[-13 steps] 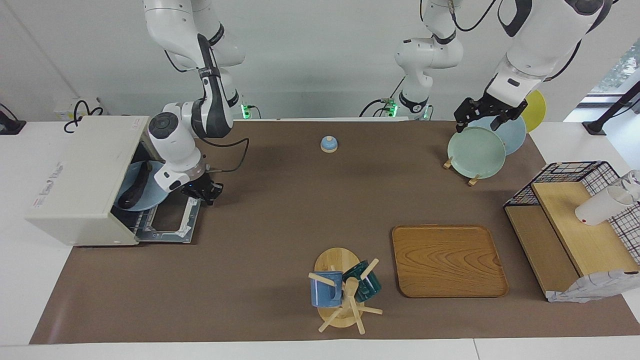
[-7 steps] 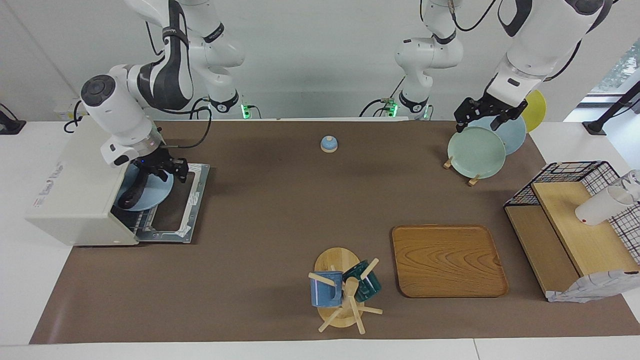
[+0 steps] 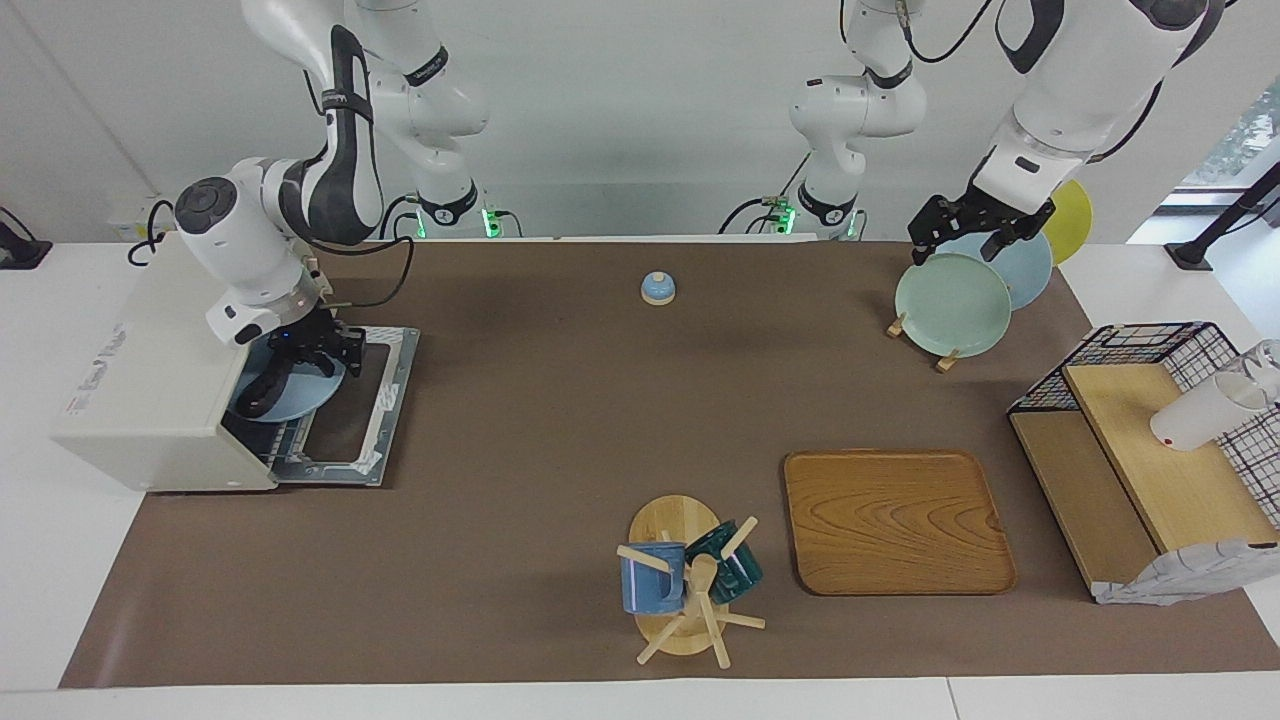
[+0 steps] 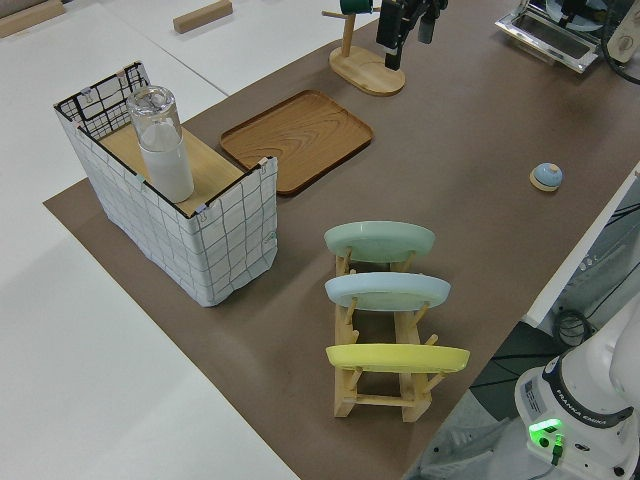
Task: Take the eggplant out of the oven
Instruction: 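Grasp the blue plate with the right gripper and pull it out, then carry the plate with eggplant to the table center and release it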
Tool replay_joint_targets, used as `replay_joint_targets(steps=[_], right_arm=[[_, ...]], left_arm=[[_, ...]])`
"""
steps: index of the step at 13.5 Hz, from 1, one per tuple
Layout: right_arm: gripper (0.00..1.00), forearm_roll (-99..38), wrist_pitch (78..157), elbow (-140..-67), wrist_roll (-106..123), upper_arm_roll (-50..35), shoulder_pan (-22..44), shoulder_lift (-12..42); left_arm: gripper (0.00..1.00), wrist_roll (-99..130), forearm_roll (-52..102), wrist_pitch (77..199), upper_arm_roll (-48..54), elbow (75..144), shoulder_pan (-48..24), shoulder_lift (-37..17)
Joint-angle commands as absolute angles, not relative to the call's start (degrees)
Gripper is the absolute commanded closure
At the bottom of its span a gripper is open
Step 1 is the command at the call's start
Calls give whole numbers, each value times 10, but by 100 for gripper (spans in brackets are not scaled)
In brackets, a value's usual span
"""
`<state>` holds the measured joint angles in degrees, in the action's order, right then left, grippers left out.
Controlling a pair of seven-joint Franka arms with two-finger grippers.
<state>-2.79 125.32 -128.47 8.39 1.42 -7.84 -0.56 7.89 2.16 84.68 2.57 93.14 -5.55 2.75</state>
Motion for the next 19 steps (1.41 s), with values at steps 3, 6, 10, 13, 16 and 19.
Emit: replay_joint_targets(steps=[3, 6, 10, 13, 16, 19], right_arm=[[100, 30, 1201, -1241, 96, 0, -60, -5], [100, 103, 1103, -1134, 21, -1, 54, 24], [100, 98, 1049, -1030, -127, -4, 199, 67], [100, 66, 1031, -882, -288, -4, 318, 200], [100, 48, 1062, -768, -416, -14, 377, 326], [100, 42, 1151, -808, -449, -19, 414, 337]], left_arm=[[0, 79, 9, 846, 26, 932, -54, 34], [0, 79, 9, 846, 26, 932, -54, 33], [0, 79, 9, 846, 26, 932, -54, 33], [0, 79, 9, 846, 26, 932, -54, 33], [0, 79, 9, 846, 26, 932, -54, 33], [0, 79, 9, 846, 26, 932, -54, 33]])
